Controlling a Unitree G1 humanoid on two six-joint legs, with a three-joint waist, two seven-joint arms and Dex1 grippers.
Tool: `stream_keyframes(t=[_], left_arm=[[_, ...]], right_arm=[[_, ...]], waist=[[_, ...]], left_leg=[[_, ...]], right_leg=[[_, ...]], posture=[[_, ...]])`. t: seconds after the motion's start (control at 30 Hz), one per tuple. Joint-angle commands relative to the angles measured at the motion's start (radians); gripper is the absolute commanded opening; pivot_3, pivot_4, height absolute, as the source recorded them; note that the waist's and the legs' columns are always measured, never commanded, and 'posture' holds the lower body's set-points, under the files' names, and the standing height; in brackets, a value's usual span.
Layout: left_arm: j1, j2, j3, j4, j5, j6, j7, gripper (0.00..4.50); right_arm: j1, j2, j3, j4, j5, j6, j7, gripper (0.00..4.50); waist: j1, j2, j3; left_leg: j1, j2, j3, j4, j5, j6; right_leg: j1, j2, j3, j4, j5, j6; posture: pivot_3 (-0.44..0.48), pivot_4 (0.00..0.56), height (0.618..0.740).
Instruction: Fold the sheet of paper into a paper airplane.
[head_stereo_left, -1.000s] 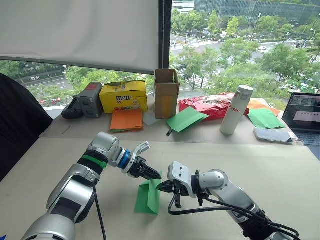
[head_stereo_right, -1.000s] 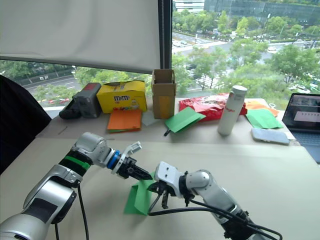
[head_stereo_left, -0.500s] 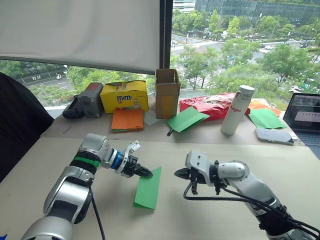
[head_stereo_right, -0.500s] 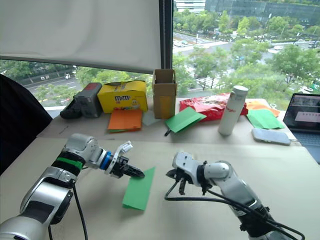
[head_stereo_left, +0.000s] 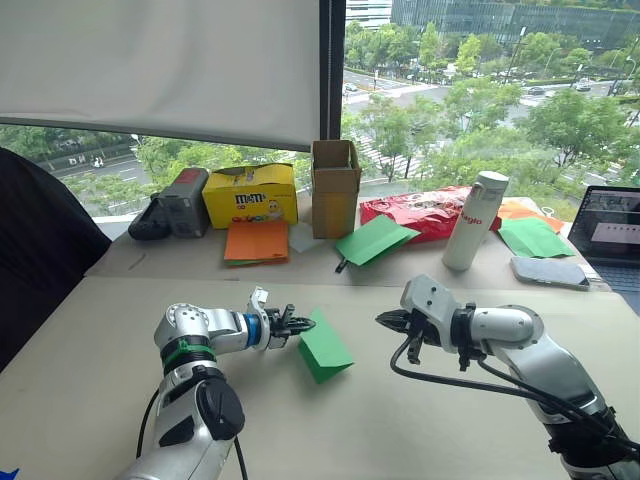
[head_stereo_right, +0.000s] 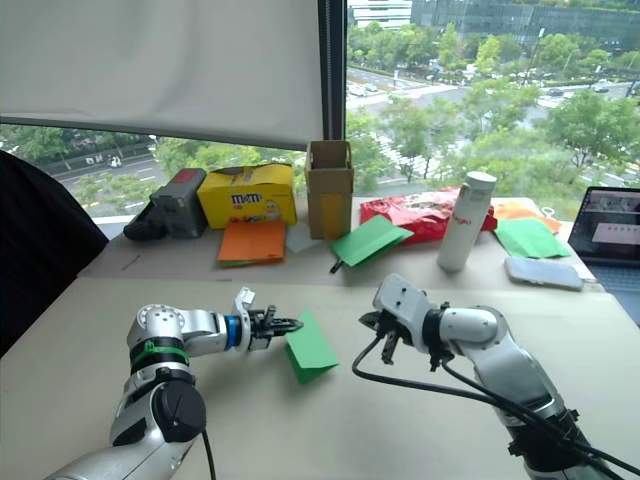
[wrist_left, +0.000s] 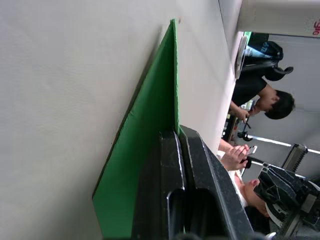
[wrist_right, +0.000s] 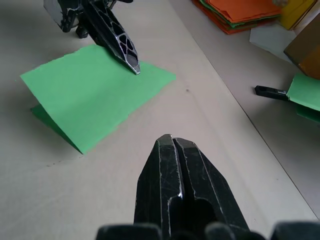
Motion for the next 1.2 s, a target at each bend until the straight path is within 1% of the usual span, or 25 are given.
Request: stream_keyframes(t=[0.03, 0.1, 0.13, 0.27, 0.3, 0.47, 0.67, 0.77, 0.9, 0.97, 1.03, 1.1, 1.17, 1.2], left_arm=[[0.027, -0.167, 0.187, -0.197, -0.047, 0.008, 0.255, 0.02], [0.044, -0.252, 0.222, -0.298, -0.110, 0.008, 0.369, 0.02], [0.047, -0.285, 0.245, -0.336, -0.141, 0.008, 0.427, 0.02], [0.067, -0.365, 0.275, -0.422, -0.263, 0.008, 0.603, 0.02], [0.072, -0.378, 0.279, -0.434, -0.296, 0.008, 0.643, 0.02], [0.093, -0.419, 0.292, -0.444, -0.461, 0.008, 0.814, 0.02], [0.143, -0.428, 0.250, -0.418, -0.657, 0.008, 0.994, 0.02], [0.176, -0.409, 0.193, -0.385, -0.770, 0.008, 1.068, 0.02], [0.209, -0.394, 0.148, -0.351, -0.871, 0.007, 1.142, 0.02], [0.235, -0.385, 0.100, -0.338, -0.937, -0.021, 1.190, 0.02], [0.273, -0.373, 0.023, -0.332, -1.032, -0.076, 1.241, 0.02], [0.321, -0.351, -0.079, -0.333, -1.141, -0.146, 1.292, 0.02], [0.375, -0.312, -0.193, -0.349, -1.250, -0.224, 1.330, 0.02], [0.401, -0.280, -0.253, -0.359, -1.296, -0.251, 1.321, 0.02]], right_arm=[[-0.003, 0.033, -0.004, -0.055, 0.031, 0.023, -0.026, 0.00], [0.006, 0.067, 0.016, -0.070, 0.041, 0.048, -0.040, 0.00], [0.013, 0.088, 0.029, -0.079, 0.049, 0.062, -0.050, 0.00], [0.040, 0.174, 0.079, -0.093, 0.075, 0.118, -0.096, 0.00], [0.046, 0.192, 0.096, -0.091, 0.075, 0.127, -0.104, 0.00], [0.038, 0.302, 0.144, -0.038, 0.076, 0.142, -0.172, 0.00], [-0.010, 0.358, 0.158, 0.036, 0.068, 0.126, -0.213, 0.00], [-0.033, 0.389, 0.163, 0.084, 0.068, 0.127, -0.230, 0.00], [-0.041, 0.436, 0.196, 0.137, 0.077, 0.120, -0.225, 0.00], [-0.044, 0.459, 0.212, 0.168, 0.078, 0.119, -0.223, 0.00], [-0.043, 0.469, 0.236, 0.207, 0.065, 0.104, -0.216, 0.00], [-0.044, 0.477, 0.246, 0.252, 0.053, 0.086, -0.216, 0.00], [-0.047, 0.468, 0.257, 0.294, 0.035, 0.077, -0.213, 0.00], [-0.048, 0.460, 0.264, 0.310, 0.027, 0.080, -0.210, 0.00]], waist=[[0.001, 0.000, 0.000], [-0.011, -0.004, 0.001], [-0.012, -0.004, 0.002], [-0.003, -0.007, 0.003], [-0.002, -0.007, 0.003], [0.002, -0.008, 0.002], [0.002, -0.007, 0.001], [0.000, -0.007, 0.000], [-0.001, -0.007, 0.000], [-0.002, -0.006, 0.000], [-0.001, -0.006, -0.001], [0.000, -0.004, -0.003], [0.006, -0.003, -0.007], [0.013, -0.003, -0.007]], left_leg=[[0.000, -0.001, 0.000, -0.001, 0.002, -0.004], [-0.001, -0.002, 0.001, -0.003, 0.003, -0.010], [0.000, -0.002, 0.001, -0.007, 0.005, -0.015], [0.001, -0.002, -0.001, -0.013, 0.012, -0.028], [0.001, -0.002, -0.002, -0.013, 0.014, -0.031], [0.001, -0.003, -0.005, -0.012, 0.015, -0.032], [0.001, -0.003, -0.007, -0.012, 0.015, -0.032], [0.001, -0.003, -0.007, -0.012, 0.015, -0.032], [0.001, -0.003, -0.010, -0.012, 0.015, -0.032], [0.001, -0.003, -0.010, -0.012, 0.015, -0.032], [0.001, -0.003, -0.011, -0.012, 0.017, -0.035], [0.001, -0.003, -0.012, -0.012, 0.017, -0.035], [0.001, -0.004, -0.012, -0.011, 0.016, -0.034], [0.001, -0.004, -0.012, -0.010, 0.015, -0.032]], right_leg=[[0.000, -0.001, 0.000, 0.000, 0.000, 0.001], [0.000, -0.002, 0.000, 0.000, 0.000, 0.003], [0.000, -0.002, 0.001, 0.000, 0.000, 0.005], [-0.001, -0.002, -0.001, 0.000, 0.001, 0.006], [-0.001, -0.002, -0.002, 0.000, 0.001, 0.005], [-0.001, -0.003, -0.005, 0.000, 0.001, 0.005], [-0.001, -0.004, -0.011, 0.000, 0.002, 0.005], [-0.001, -0.004, -0.014, 0.001, 0.002, 0.005], [-0.001, -0.005, -0.018, 0.001, 0.002, 0.004], [-0.001, -0.005, -0.020, 0.001, 0.002, 0.004], [-0.001, -0.006, -0.023, 0.001, 0.002, 0.004], [0.000, -0.007, -0.024, 0.001, 0.002, 0.004], [0.001, -0.008, -0.025, 0.001, 0.002, 0.004], [0.001, -0.008, -0.025, 0.002, 0.002, 0.004]], posture=[[0.000, 0.150, 0.656], [0.000, 0.150, 0.656], [0.000, 0.150, 0.656], [0.000, 0.150, 0.656], [0.000, 0.150, 0.656], [0.000, 0.150, 0.656], [0.000, 0.150, 0.656], [0.000, 0.150, 0.656], [0.000, 0.150, 0.656], [0.000, 0.150, 0.656], [0.000, 0.150, 0.656], [0.000, 0.150, 0.656], [0.000, 0.150, 0.656], [0.000, 0.150, 0.656]])
